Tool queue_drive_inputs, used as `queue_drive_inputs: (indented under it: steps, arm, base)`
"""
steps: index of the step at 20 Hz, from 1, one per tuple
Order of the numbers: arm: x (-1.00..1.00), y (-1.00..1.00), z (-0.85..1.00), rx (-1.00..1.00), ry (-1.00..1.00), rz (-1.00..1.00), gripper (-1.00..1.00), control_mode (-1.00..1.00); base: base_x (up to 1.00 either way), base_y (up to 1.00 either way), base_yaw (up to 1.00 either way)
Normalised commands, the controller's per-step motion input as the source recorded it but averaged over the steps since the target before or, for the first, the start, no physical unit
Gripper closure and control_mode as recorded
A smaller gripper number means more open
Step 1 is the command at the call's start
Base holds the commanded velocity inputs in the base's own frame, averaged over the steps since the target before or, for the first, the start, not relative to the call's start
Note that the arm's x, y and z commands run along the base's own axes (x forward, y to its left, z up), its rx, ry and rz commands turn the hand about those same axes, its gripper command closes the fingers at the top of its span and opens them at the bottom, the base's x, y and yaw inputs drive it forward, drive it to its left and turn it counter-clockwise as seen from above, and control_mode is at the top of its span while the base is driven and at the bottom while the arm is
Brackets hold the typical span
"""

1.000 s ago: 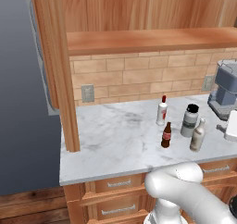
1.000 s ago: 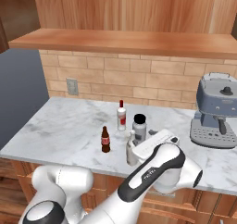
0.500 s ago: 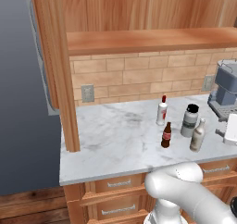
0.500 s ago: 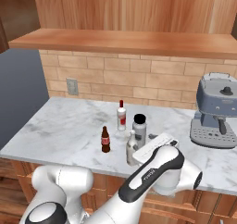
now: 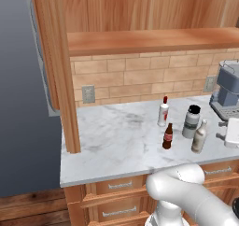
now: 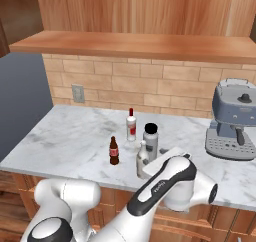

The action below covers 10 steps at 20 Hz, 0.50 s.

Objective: Sort all alcoholic drinks to one cabinet, and non-alcoholic drinks to the other.

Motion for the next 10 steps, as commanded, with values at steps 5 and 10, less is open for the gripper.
queue_drive_inputs:
  steps: [5,10]
  arm:
    - [0.00,0.09,0.00,0.00,0.05,0.00,-1.00,-1.00]
    - [0.00,0.05,0.00,0.00,0.00,0.00,-1.00,-1.00]
  base:
    - [0.00,0.00,0.00]
    - [0.00,0.00,0.00]
